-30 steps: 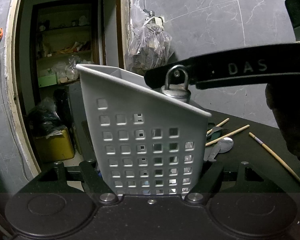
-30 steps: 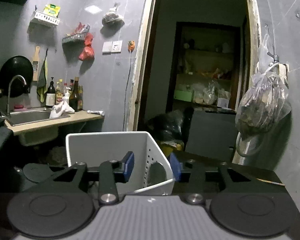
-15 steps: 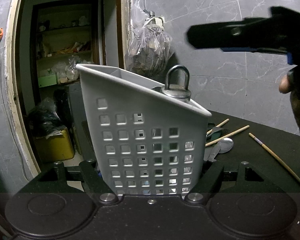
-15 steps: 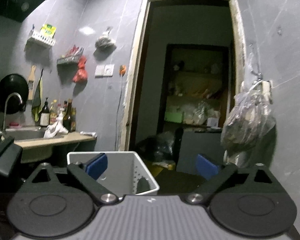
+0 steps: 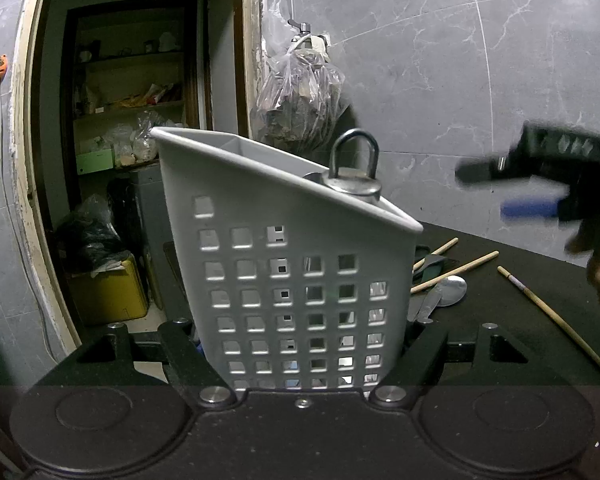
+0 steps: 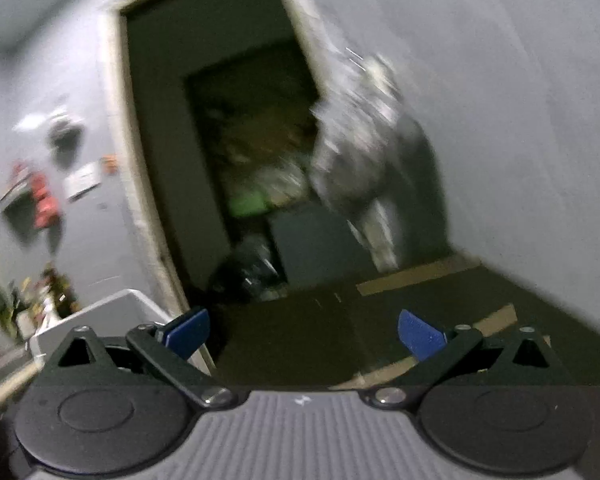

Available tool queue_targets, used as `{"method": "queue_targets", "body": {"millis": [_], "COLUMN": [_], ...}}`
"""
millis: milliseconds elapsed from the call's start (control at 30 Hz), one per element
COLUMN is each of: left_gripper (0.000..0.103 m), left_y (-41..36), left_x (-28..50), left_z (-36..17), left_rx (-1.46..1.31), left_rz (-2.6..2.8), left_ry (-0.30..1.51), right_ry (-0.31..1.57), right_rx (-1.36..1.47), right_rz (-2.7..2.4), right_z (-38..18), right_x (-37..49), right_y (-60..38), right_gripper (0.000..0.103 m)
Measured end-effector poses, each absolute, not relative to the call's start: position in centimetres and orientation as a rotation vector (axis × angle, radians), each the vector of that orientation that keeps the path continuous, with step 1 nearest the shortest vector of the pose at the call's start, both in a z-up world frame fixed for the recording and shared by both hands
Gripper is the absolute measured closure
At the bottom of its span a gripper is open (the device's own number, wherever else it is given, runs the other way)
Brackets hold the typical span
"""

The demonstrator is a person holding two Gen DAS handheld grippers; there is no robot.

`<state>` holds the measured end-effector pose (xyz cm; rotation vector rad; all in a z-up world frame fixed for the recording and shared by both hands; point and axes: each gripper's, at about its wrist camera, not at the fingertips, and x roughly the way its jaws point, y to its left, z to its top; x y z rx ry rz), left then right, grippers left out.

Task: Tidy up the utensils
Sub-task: 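Move the right gripper back down to the utensils on the table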

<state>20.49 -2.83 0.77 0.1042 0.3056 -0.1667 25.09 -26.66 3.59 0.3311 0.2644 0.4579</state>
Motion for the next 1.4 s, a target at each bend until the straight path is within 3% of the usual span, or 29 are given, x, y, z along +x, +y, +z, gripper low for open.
{"method": "queue_targets", "body": {"millis": [133, 333, 867, 1400], "left_gripper": [0.026, 0.026, 0.026, 0.026], "left_y": [-2.9, -2.9, -2.9, -2.9], "left_x": [20.5, 20.5, 20.4, 20.4], "left_z": [0.8, 0.8, 0.9, 0.9], "left_rx": [0.106, 0.105, 0.106, 0.106], "left_rz": [-0.167, -0.167, -0.166, -0.166], "left_ry": [0.306, 0.306, 0.308, 0.308], "right_ry": [0.46, 0.563, 0.597, 0.612], "right_rx": [0.493, 0.612, 0.673, 0.55], "right_rz": [0.393, 0.347, 0.37, 0.334], "right_z": [0.3, -2.8, -4.1, -4.0], "right_x": [27.9, 29.9, 32.2, 32.7], "right_y": [-28.4, -30.3, -30.3, -29.5], "right_gripper": [0.0, 0.0, 0.002, 0.049]}}
